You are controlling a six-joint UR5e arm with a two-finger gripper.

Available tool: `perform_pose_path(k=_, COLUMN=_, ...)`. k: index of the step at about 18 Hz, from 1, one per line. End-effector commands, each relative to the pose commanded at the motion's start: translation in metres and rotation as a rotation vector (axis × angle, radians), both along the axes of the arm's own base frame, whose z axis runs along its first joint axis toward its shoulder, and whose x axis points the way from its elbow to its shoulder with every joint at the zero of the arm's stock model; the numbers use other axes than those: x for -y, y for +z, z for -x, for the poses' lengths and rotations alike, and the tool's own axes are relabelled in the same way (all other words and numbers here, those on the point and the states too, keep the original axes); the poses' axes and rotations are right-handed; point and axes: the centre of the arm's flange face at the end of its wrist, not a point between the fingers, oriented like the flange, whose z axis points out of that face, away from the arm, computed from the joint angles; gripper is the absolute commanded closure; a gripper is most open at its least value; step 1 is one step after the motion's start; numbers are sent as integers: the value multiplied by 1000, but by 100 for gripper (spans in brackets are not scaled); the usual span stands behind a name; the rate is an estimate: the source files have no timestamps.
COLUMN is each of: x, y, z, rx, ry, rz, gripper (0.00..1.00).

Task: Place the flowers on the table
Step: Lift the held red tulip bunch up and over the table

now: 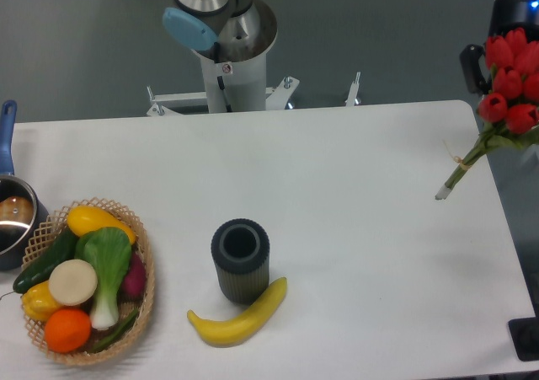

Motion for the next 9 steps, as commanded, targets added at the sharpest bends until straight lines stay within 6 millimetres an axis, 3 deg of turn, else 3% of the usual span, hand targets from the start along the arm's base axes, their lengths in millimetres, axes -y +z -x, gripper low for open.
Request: perform_pose_path(k=9, x=-2, y=-1, z=-6, rx=7, ry=23, rz=62, gripper=61)
